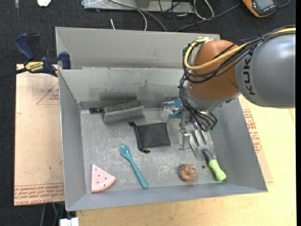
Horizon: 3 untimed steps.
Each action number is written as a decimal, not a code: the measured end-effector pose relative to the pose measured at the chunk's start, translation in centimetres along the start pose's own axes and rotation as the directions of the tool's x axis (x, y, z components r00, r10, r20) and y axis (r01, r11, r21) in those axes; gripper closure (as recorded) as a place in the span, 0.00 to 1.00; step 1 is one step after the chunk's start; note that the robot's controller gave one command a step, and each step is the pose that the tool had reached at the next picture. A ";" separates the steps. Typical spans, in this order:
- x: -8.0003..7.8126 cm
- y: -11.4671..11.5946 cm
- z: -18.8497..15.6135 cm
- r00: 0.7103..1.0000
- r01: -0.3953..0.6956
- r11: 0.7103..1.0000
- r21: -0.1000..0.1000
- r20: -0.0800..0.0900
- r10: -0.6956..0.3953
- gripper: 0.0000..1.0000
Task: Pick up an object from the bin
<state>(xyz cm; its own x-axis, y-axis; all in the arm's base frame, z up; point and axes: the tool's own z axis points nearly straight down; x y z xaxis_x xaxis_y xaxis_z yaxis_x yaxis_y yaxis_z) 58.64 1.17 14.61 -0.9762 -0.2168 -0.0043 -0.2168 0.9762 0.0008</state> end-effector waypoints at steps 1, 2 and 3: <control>-1.1 0.7 6.6 0.969 -0.246 0.969 -0.002 0.003 0.246 0.00; -2.3 2.8 7.5 0.994 -0.107 0.994 -0.001 0.009 0.107 1.00; -2.3 2.8 7.5 0.994 -0.108 0.994 -0.001 0.009 0.108 1.00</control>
Offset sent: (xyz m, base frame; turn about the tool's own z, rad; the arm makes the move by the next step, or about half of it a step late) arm 0.0156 0.0311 -0.0761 0.1059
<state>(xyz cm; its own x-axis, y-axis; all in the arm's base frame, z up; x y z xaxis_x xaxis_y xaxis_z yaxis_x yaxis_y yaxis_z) 60.31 4.40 7.13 -0.9938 -0.1102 -0.0131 -0.1102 0.9939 0.0026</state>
